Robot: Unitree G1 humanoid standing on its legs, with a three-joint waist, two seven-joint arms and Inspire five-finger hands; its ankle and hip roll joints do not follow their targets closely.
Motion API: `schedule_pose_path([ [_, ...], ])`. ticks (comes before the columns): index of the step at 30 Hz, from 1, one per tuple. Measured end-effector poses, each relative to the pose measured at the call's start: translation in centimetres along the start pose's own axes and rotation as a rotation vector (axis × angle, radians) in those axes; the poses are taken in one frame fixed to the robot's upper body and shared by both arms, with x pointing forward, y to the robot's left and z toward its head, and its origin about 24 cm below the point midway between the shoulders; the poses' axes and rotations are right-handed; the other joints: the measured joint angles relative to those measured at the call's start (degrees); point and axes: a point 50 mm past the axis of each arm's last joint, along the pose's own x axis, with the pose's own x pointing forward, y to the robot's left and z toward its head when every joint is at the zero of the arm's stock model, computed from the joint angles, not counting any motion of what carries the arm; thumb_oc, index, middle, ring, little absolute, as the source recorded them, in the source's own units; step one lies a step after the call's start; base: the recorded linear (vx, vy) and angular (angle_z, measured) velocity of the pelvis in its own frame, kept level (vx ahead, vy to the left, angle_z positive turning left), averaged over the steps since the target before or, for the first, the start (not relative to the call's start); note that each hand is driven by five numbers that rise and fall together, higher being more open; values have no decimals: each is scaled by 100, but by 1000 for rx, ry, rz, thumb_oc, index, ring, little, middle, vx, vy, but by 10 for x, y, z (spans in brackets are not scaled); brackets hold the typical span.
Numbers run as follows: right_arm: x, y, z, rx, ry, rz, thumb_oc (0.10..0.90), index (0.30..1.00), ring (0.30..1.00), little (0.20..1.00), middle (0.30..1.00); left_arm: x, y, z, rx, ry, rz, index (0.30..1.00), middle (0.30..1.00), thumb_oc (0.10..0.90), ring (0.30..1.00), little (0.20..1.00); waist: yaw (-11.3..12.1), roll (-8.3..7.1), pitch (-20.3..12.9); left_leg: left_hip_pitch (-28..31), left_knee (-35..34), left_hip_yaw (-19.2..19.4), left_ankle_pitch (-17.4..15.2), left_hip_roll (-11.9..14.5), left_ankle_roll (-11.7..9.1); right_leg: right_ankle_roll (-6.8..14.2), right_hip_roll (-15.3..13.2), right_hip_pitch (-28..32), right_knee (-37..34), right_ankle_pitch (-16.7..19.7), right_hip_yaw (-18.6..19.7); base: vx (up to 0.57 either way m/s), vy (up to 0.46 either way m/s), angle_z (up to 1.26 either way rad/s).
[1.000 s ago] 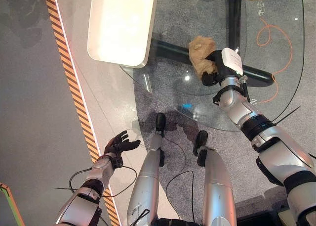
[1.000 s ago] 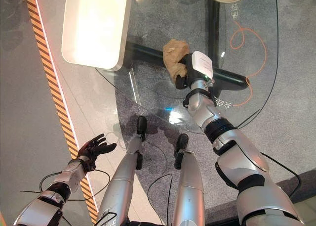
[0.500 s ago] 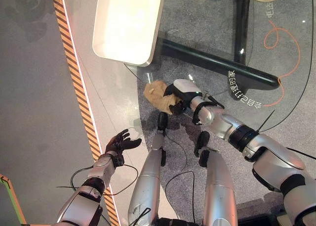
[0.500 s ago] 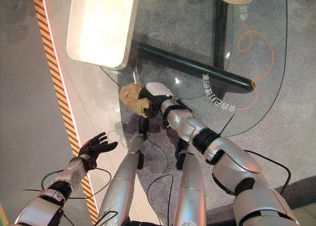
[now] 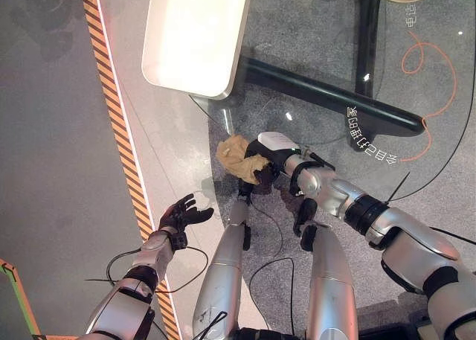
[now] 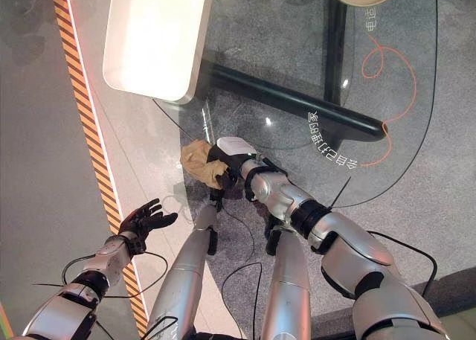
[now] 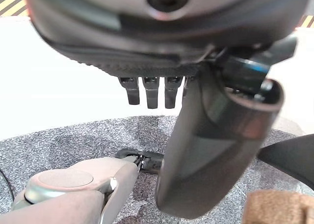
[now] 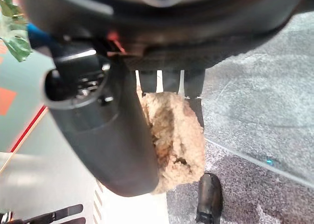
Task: Wipe the table with a cloth and put it in the basket.
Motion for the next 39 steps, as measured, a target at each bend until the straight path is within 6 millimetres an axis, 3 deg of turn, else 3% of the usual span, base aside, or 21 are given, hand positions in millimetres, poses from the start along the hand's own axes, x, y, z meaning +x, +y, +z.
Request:
schedule_pose_path([
  [7, -1, -3, -7, 63, 42, -123, 100, 300, 300, 200, 300, 1, 1, 1, 1, 1, 0, 900, 900, 800, 900, 900, -7, 0, 0, 6, -1, -18, -37, 12, -11, -16, 5, -15, 23, -1, -2, 2, -2, 0],
  [12, -2, -15, -14, 192, 88, -256, 100, 300, 300, 200, 300, 0, 2, -1, 2, 8, -9, 900, 900, 800, 900, 900, -9, -2, -1, -79, 103, 0, -165, 12, -1, -44, 9, -23, -67, 49, -3, 0, 0, 0],
  [18, -10, -55, -37, 352, 210, -593, 100, 300, 300, 200, 300, 0, 3, -1, 2, -3, -3, 900, 900, 800, 900, 900, 5, -8, 2, -101, 108, 19, -117, -22, 55, 31, -15, -23, -89, 92, 18, 0, 0, 0],
  [25, -41, -109, -88, 427, 424, -961, 100, 300, 300, 200, 300, -2, 6, -7, -6, 10, 8, 900, 900, 800, 900, 900, -206, -22, 10, -199, 206, 36, -79, -44, 96, 57, -29, -66, -97, 86, 30, 0, 0, 0],
  [30, -57, -112, -115, 439, 537, -1034, 100, 300, 300, 200, 300, -3, 6, -9, -7, 9, 6, 900, 900, 800, 900, 900, -314, -22, 10, -197, 239, 41, -79, -26, 97, 56, -12, -84, -72, 87, 48, 4, 2, -2],
  [39, -70, -113, -135, 447, 605, -1078, 100, 300, 300, 200, 300, -3, 6, -4, -4, -8, -3, 900, 900, 800, 900, 900, -282, -22, 10, -290, 272, 49, -122, -24, 97, 49, -13, -183, -51, 94, 66, 0, 0, 0],
])
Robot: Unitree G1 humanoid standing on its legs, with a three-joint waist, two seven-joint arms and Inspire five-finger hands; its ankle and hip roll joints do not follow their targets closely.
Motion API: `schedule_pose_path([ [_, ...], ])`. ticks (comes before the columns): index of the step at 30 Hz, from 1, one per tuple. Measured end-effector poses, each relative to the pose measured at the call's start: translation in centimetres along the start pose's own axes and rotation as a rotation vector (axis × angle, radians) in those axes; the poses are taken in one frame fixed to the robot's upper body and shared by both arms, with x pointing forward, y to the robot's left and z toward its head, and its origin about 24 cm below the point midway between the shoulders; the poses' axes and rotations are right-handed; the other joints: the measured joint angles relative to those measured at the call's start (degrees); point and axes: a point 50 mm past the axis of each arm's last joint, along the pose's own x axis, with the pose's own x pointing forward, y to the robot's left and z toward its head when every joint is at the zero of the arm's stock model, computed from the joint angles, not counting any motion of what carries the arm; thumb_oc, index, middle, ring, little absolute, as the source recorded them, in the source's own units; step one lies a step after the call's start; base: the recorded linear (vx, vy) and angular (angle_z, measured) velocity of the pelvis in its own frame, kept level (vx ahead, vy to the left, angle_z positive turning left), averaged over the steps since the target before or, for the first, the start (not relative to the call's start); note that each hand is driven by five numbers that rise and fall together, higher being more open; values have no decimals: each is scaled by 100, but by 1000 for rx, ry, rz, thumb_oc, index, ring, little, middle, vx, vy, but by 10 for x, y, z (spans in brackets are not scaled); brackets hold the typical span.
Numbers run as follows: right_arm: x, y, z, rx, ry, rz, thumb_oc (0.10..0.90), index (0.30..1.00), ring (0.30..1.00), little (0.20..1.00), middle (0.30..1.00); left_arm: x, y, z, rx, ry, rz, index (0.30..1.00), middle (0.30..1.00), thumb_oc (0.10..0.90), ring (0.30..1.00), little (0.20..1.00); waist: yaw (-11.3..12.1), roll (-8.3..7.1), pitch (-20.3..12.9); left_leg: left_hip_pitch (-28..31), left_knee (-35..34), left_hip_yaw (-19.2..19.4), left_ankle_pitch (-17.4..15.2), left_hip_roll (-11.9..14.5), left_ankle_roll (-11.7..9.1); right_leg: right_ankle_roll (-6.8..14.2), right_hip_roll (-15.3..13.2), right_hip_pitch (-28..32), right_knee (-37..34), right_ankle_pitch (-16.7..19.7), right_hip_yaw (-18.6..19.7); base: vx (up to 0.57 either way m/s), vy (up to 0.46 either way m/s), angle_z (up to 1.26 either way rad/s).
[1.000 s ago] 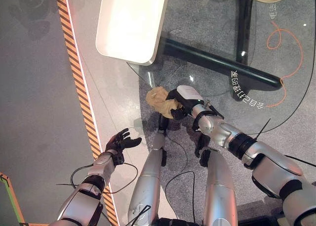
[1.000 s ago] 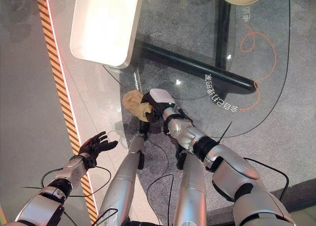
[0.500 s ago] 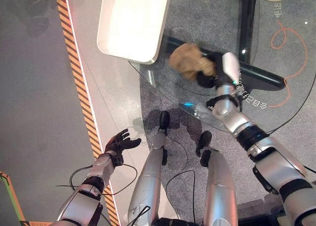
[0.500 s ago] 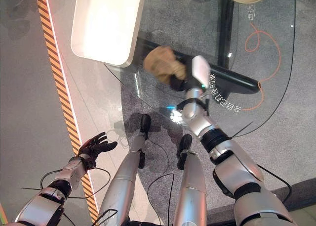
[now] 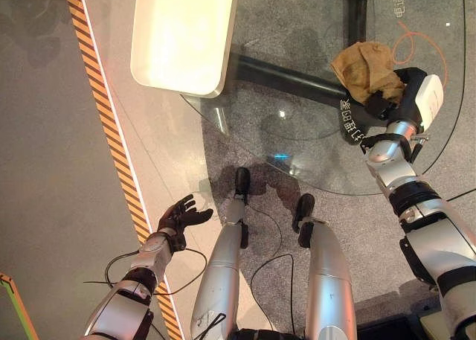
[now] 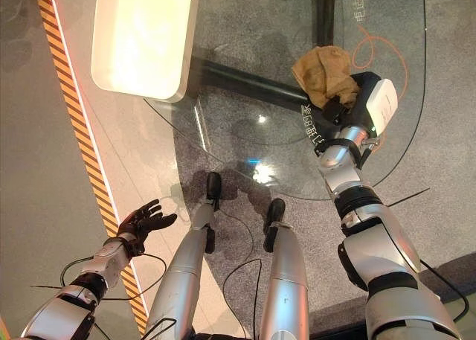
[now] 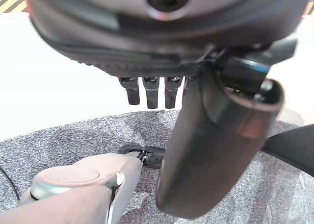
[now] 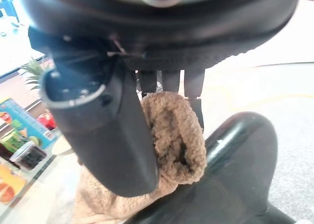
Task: Wipe the table with a cloth and put it in the basket.
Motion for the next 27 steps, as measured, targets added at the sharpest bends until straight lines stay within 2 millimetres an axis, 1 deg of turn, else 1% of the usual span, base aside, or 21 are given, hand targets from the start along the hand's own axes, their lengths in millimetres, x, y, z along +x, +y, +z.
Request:
schedule_pose_path([
  [6, 6, -8, -8, 28, 68, -42, 100, 300, 300, 200, 300, 0, 5, 2, 6, -3, 10, 900, 900, 800, 900, 900, 20, -12, 7, -17, 13, 0, -13, -38, 27, 30, -25, -3, -7, 18, 22, 6, -15, 1],
  [9, 8, -13, -15, 85, 137, -70, 100, 300, 300, 200, 300, -1, 11, 5, 16, -5, 23, 900, 900, 800, 900, 900, 20, -42, 18, -19, 15, -4, -14, -36, 28, 30, -24, -3, -7, 18, 17, 11, -37, 1],
  [15, 10, -29, -41, 172, 321, -188, 100, 300, 300, 200, 300, -3, 21, 8, 29, 10, 45, 900, 900, 800, 900, 900, 3, -139, 24, -32, 17, -3, -19, -36, 33, 52, -22, 2, -43, 34, 18, 1, -5, 0],
  [20, 14, -50, -61, 201, 423, -270, 100, 300, 300, 200, 300, -3, 25, 10, 35, 11, 50, 900, 900, 800, 900, 900, -13, -147, 29, -43, 20, -2, -20, -43, 38, 70, -22, 3, -68, 48, 26, 0, 0, 0],
  [23, 14, -58, -70, 209, 460, -296, 100, 300, 300, 200, 300, -3, 27, 11, 36, 10, 54, 900, 900, 800, 900, 900, -30, -148, 30, -44, 20, 1, -21, -38, 40, 70, -15, 3, -77, 51, 30, 0, 0, 0],
  [27, 12, -59, -75, 234, 493, -309, 100, 300, 300, 200, 300, -3, 27, 11, 36, 11, 45, 900, 900, 800, 900, 900, -53, -151, 31, -44, 19, 10, -20, -20, 45, 67, 4, 5, -105, 67, 38, 0, -1, -2],
])
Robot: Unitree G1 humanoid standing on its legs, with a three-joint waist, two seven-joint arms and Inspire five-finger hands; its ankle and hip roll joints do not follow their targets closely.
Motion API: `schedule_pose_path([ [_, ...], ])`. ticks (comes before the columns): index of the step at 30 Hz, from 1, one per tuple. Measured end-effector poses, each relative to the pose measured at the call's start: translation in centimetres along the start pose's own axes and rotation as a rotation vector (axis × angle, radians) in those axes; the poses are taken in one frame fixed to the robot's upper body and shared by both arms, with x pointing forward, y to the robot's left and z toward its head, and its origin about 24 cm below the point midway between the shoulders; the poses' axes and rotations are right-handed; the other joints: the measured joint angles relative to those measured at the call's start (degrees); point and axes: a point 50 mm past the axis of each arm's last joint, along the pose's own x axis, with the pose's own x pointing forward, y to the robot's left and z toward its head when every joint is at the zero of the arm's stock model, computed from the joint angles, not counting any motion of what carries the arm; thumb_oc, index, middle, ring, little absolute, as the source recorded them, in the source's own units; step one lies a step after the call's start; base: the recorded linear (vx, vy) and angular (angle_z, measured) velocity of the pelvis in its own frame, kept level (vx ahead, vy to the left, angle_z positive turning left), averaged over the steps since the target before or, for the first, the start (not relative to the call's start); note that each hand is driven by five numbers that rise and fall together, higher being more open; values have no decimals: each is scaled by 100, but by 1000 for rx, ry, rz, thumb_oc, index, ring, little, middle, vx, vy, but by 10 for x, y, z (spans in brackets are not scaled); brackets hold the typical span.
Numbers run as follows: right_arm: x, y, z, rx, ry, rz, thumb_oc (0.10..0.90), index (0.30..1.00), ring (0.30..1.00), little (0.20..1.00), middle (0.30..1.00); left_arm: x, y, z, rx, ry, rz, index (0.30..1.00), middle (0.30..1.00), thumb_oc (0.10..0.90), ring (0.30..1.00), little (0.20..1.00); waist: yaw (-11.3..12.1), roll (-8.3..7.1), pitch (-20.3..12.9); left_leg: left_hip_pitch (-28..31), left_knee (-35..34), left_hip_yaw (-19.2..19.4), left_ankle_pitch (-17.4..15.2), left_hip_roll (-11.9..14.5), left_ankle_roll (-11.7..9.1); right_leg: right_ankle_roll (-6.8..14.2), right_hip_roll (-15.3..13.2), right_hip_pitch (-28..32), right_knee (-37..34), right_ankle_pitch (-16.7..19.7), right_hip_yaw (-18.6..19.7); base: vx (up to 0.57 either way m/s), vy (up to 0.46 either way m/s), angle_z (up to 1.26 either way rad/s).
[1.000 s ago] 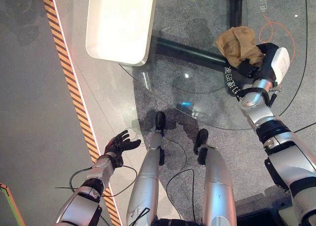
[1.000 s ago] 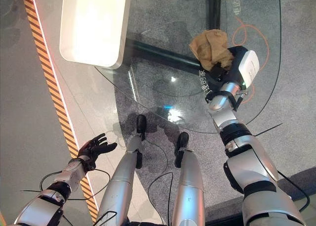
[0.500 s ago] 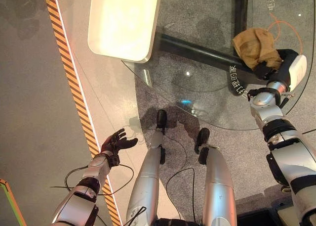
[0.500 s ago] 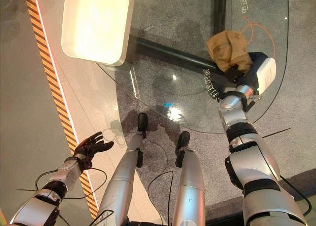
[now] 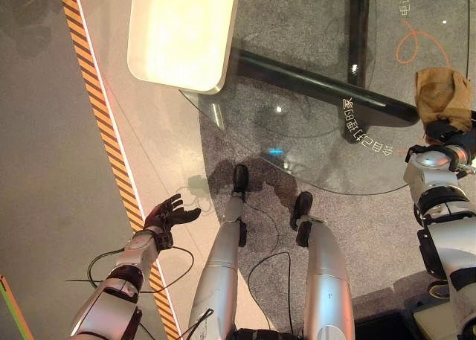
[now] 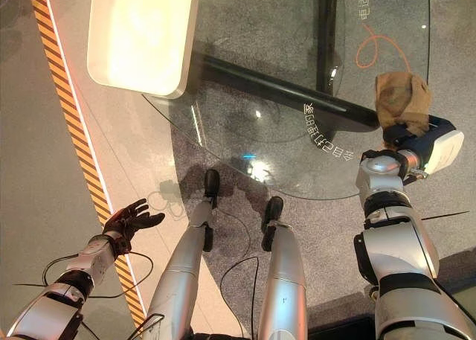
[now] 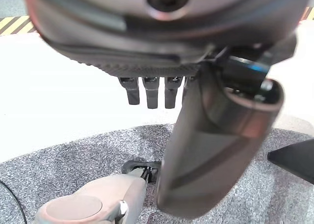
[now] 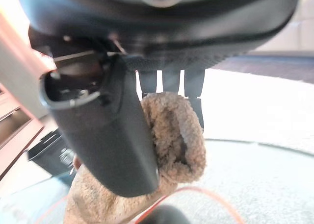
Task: Wipe the table with a cloth and put it in the basket.
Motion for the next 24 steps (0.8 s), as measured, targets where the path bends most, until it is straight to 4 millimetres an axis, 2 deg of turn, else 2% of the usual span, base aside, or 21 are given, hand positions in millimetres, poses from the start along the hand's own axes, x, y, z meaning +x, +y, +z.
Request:
schedule_pose_path([
  [15, -2, 3, 1, 11, -5, 24, 100, 300, 300, 200, 300, 0, 3, 3, 5, -1, -4, 900, 900, 800, 900, 900, -26, -1, 0, 0, -4, 12, -1, 14, -1, 18, 22, 22, -62, 53, 10, 0, -1, -1],
  [24, -21, 29, 25, -105, -240, 239, 100, 300, 300, 200, 300, 0, 3, 3, 5, -3, -4, 900, 900, 800, 900, 900, -139, -1, 0, 2, -15, 17, -1, 33, -4, 17, 54, 17, -81, 69, 22, -1, 1, 0],
])
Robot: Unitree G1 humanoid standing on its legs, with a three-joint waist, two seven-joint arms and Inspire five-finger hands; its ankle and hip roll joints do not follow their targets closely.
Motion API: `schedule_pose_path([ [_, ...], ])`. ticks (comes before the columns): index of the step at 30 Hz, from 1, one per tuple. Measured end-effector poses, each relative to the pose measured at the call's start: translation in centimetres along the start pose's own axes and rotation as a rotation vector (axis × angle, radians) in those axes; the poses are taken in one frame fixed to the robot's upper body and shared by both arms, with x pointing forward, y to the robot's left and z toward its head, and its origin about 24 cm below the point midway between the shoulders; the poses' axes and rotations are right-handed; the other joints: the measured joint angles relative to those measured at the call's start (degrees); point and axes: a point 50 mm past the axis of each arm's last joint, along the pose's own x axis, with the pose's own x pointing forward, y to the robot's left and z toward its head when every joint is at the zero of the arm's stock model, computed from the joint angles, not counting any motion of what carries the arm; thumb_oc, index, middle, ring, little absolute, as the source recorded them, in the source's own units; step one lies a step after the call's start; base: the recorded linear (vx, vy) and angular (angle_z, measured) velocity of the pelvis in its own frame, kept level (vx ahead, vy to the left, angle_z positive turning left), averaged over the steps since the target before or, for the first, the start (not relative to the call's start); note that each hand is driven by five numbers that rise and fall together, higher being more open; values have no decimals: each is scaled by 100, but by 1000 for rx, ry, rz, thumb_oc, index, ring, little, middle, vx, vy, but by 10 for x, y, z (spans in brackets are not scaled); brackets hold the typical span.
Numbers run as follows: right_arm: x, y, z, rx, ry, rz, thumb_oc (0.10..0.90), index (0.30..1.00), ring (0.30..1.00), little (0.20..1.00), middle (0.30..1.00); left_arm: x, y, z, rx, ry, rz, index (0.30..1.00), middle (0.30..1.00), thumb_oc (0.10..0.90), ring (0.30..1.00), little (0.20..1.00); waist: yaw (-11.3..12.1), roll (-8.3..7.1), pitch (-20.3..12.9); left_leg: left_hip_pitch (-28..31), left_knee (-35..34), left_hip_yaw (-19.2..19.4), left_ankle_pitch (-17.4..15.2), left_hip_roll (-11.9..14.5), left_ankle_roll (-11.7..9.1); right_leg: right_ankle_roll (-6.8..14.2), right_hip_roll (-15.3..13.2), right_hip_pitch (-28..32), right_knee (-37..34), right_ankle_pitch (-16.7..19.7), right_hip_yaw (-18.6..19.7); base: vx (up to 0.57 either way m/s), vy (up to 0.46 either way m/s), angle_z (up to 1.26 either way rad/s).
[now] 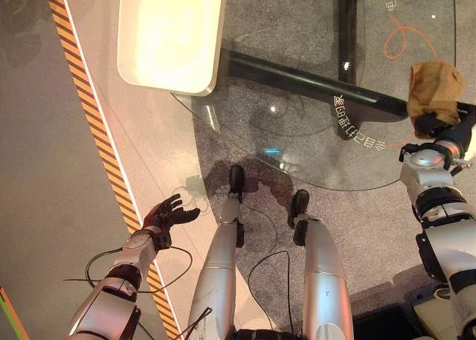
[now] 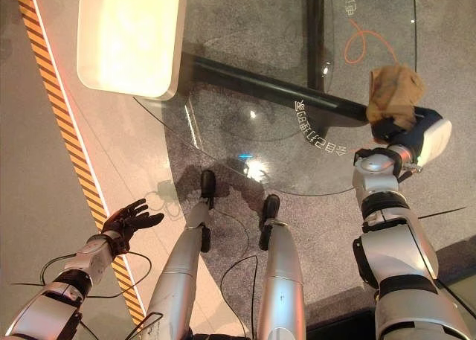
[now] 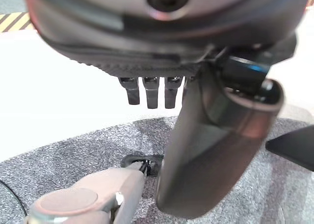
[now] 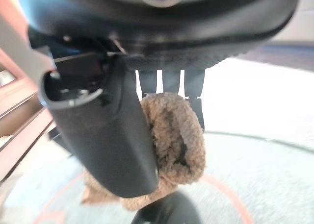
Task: Wipe the table with a cloth and put it in the basket.
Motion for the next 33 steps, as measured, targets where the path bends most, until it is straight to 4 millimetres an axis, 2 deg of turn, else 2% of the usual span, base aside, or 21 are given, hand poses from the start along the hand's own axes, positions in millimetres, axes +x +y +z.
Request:
schedule_pose_path([
  [6, -14, 28, 35, -80, -198, 188, 100, 300, 300, 200, 300, 0, 0, -1, 0, 1, 1, 900, 900, 800, 900, 900, 56, 2, -1, 3, -11, 0, 22, -1, 14, -1, -2, -3, 0, -1, 0, 0, 0, 0],
  [9, -20, 38, 47, -107, -261, 253, 100, 300, 300, 200, 300, 0, -1, 0, 0, -2, -2, 900, 900, 800, 900, 900, 165, 3, -2, 41, -75, 4, 47, -2, 28, -4, -3, 1, 4, -3, 7, 0, 0, 0],
  [13, -25, 48, 56, -167, -297, 294, 100, 300, 300, 200, 300, 0, 0, -2, -1, 5, 2, 900, 900, 800, 900, 900, 214, 4, -2, 52, -94, -1, 87, -11, 1, -6, -16, 8, 18, -4, -4, 0, 4, 1],
  [26, -44, 68, 65, -290, -412, 456, 100, 300, 300, 200, 300, 0, -9, -5, -10, 5, -20, 900, 900, 800, 900, 900, 192, 14, -9, 66, -108, -20, 77, -7, -2, -14, -15, 13, 39, 0, -30, 0, 0, 0],
  [33, -78, 95, 76, -357, -550, 657, 100, 300, 300, 200, 300, 1, -10, -5, -10, 5, -21, 900, 900, 800, 900, 900, 200, 25, -15, 72, -149, -40, 96, 6, -29, -37, -12, 16, 45, -14, -100, 0, 0, 0],
])
